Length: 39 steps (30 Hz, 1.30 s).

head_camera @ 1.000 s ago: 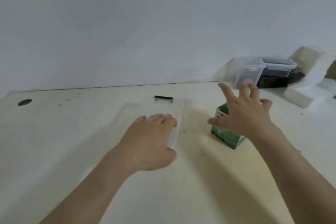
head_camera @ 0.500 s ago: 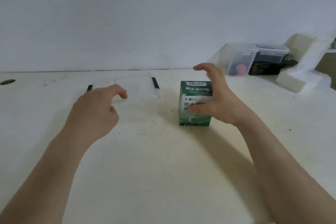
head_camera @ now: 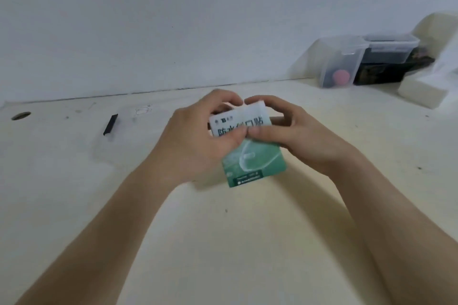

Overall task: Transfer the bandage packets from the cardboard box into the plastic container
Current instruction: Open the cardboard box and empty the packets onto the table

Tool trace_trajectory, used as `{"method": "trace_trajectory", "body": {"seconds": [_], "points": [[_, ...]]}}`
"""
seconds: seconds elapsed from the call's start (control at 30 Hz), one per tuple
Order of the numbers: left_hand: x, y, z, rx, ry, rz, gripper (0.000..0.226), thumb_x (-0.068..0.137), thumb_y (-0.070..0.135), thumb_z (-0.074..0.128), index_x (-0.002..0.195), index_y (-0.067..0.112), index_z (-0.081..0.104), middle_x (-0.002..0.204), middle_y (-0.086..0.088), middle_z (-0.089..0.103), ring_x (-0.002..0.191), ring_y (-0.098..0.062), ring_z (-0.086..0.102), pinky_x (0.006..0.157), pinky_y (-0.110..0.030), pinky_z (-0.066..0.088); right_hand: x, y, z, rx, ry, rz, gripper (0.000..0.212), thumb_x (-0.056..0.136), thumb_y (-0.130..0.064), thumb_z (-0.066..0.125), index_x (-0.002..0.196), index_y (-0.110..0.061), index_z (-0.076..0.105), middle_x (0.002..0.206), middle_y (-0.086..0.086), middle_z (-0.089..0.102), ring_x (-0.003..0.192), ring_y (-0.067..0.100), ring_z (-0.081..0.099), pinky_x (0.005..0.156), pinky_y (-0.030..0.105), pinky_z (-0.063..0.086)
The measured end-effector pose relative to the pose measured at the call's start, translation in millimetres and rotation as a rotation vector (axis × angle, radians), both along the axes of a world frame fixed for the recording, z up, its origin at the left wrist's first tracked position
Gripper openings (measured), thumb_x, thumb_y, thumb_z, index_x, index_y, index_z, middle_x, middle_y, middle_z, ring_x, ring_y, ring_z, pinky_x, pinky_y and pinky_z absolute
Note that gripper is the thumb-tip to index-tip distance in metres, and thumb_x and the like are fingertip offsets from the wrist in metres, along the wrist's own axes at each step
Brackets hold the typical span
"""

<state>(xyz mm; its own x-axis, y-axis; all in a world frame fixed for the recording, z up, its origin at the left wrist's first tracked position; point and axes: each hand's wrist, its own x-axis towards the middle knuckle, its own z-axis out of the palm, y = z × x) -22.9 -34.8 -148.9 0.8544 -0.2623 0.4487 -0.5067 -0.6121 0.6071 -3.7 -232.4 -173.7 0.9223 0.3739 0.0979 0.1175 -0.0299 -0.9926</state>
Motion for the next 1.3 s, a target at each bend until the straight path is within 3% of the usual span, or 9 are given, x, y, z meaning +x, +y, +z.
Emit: {"method": "trace_trajectory", "body": {"seconds": [0.13, 0.27, 0.37, 0.6, 0.73, 0.9, 0.97, 1.07, 1.3], "points": [[2, -9, -4, -0.251, -0.057, 0.077, 0.023, 0.077, 0.026, 0.079, 0.094, 0.031, 0.064, 0.091, 0.015, 0.067, 0.09, -0.004, 0.064, 0.083, -0.027, 0.054, -1, 4, -1, 0.091, 0.066, -0.078, 0.036, 0.083, -0.036, 0.069, 0.114, -0.02, 0.067, 0.109, 0.011, 0.072, 0.1, 0.031, 0.07, 0.09, 0.044, 0.054], [-6, -11, -17, -0.125, -0.323, 0.131, 0.015, 0.077, 0.022, 0.075, 0.092, 0.023, 0.072, 0.095, 0.013, 0.068, 0.091, -0.002, 0.062, 0.084, -0.017, 0.049, -6, 7, 3, -0.055, -0.005, -0.108, 0.027, 0.089, -0.039, 0.066, 0.11, -0.023, 0.068, 0.105, 0.015, 0.073, 0.097, 0.037, 0.069, 0.091, 0.051, 0.051], [-7, -10, -19, -0.121, -0.37, 0.152, 0.01, 0.077, 0.022, 0.074, 0.086, 0.019, 0.077, 0.096, 0.008, 0.071, 0.089, -0.002, 0.063, 0.084, -0.012, 0.047, -12, 8, 7, -0.082, -0.031, -0.126, 0.027, 0.088, -0.041, 0.064, 0.109, -0.024, 0.068, 0.103, 0.018, 0.071, 0.095, 0.038, 0.068, 0.089, 0.052, 0.052], [-5, -10, -21, 0.235, -0.662, 0.158, 0.008, 0.086, 0.009, 0.064, 0.083, 0.004, 0.07, 0.096, -0.005, 0.07, 0.087, -0.024, 0.06, 0.075, -0.029, 0.046, -15, 10, 10, -0.118, -0.035, -0.173, 0.03, 0.088, -0.044, 0.061, 0.104, -0.02, 0.069, 0.101, 0.017, 0.072, 0.094, 0.035, 0.068, 0.08, 0.039, 0.054], [-7, -12, -19, 0.278, -0.608, 0.179, 0.007, 0.088, 0.007, 0.057, 0.084, 0.003, 0.061, 0.094, -0.007, 0.063, 0.084, -0.026, 0.054, 0.072, -0.033, 0.042, -16, 12, 9, -0.144, -0.053, -0.177, 0.031, 0.087, -0.047, 0.061, 0.103, -0.022, 0.069, 0.101, 0.015, 0.072, 0.093, 0.034, 0.069, 0.084, 0.042, 0.055], [-6, -12, -19, 0.189, -0.499, 0.163, 0.008, 0.084, -0.001, 0.05, 0.082, 0.006, 0.053, 0.087, -0.004, 0.054, 0.079, -0.02, 0.047, 0.07, -0.022, 0.035, -19, 12, 9, -0.146, -0.06, -0.132, 0.039, 0.078, -0.052, 0.063, 0.107, -0.028, 0.067, 0.1, 0.014, 0.072, 0.088, 0.028, 0.071, 0.078, 0.035, 0.056], [-8, -13, -19, 0.111, -0.444, 0.156, 0.017, 0.077, -0.003, 0.042, 0.081, 0.014, 0.044, 0.084, 0.002, 0.047, 0.075, -0.015, 0.042, 0.067, -0.018, 0.033, -18, 11, 10, -0.14, -0.061, -0.091, 0.03, 0.084, -0.038, 0.067, 0.112, -0.029, 0.064, 0.098, 0.011, 0.072, 0.083, 0.021, 0.071, 0.071, 0.027, 0.055], [-12, -14, -18, 0.018, -0.394, 0.147, 0.026, 0.068, -0.006, 0.039, 0.08, 0.017, 0.037, 0.079, 0.003, 0.045, 0.07, -0.012, 0.038, 0.061, -0.018, 0.033, -17, 8, 9, -0.12, -0.048, -0.036, 0.033, 0.083, -0.016, 0.07, 0.112, -0.029, 0.06, 0.106, 0.012, 0.068, 0.091, 0.021, 0.069, 0.079, 0.027, 0.055], [-16, -18, -19, -0.222, -0.242, 0.039, 0.011, 0.091, 0.01, 0.041, 0.083, 0.015, 0.047, 0.074, 0.005, 0.059, 0.069, -0.01, 0.055, 0.06, -0.022, 0.044, -15, 0, 8, -0.121, -0.115, 0.041, 0.043, 0.071, -0.011, 0.067, 0.112, -0.02, 0.056, 0.111, 0.012, 0.064, 0.105, 0.021, 0.059, 0.088, 0.042, 0.054]]}}
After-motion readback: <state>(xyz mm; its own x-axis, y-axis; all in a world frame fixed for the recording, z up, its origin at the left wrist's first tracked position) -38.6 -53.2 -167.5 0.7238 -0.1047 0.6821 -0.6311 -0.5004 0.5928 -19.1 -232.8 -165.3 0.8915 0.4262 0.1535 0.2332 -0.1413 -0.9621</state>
